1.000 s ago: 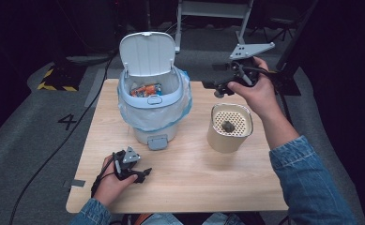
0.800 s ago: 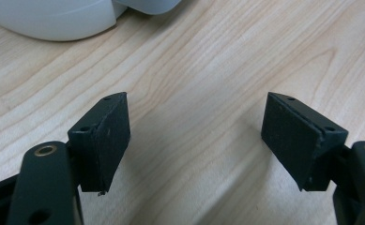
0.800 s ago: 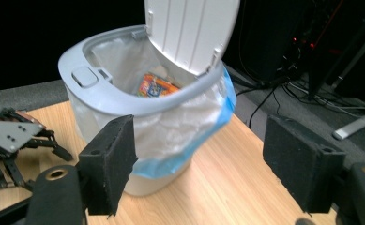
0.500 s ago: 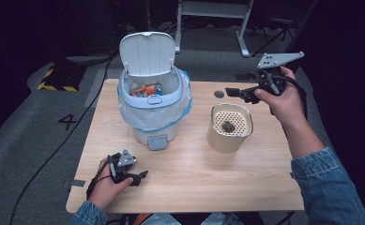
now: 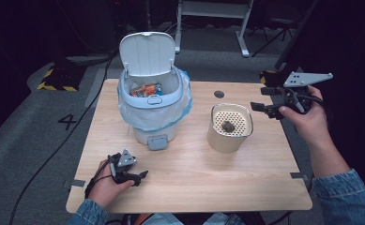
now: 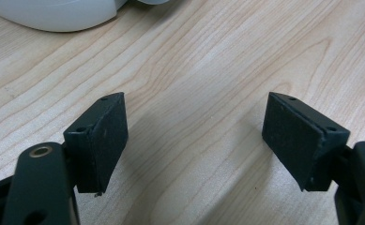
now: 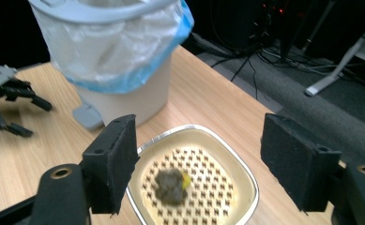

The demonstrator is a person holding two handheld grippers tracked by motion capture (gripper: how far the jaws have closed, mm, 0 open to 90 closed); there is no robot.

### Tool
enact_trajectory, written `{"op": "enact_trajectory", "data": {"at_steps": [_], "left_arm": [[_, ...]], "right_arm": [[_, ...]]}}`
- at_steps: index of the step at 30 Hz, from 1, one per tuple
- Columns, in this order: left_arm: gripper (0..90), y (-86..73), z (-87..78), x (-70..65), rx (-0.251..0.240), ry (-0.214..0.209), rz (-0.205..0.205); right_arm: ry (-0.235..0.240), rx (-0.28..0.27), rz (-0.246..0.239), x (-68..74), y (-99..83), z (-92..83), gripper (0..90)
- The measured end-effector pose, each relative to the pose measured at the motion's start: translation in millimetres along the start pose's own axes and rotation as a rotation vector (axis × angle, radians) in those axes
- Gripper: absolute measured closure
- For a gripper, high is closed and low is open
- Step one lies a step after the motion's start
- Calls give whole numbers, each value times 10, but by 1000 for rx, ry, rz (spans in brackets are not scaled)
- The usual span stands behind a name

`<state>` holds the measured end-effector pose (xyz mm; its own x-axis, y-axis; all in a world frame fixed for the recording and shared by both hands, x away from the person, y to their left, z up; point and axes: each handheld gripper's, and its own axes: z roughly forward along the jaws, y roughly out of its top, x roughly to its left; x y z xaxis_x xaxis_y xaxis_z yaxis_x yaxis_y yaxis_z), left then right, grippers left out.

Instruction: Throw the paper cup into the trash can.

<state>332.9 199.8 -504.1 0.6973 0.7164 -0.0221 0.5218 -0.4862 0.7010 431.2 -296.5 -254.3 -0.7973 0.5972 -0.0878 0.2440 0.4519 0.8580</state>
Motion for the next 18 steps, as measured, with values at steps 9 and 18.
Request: {"op": "enact_trajectory", "data": {"at_steps": [9, 18], "left_arm": [[312, -13, -24, 46, -17, 10, -38], [379, 1, -56, 64, -13, 3, -81]], "right_arm": [[-28, 32, 31, -72, -405, -94, 270], [-46, 72, 82, -66, -891, -136, 271]]}}
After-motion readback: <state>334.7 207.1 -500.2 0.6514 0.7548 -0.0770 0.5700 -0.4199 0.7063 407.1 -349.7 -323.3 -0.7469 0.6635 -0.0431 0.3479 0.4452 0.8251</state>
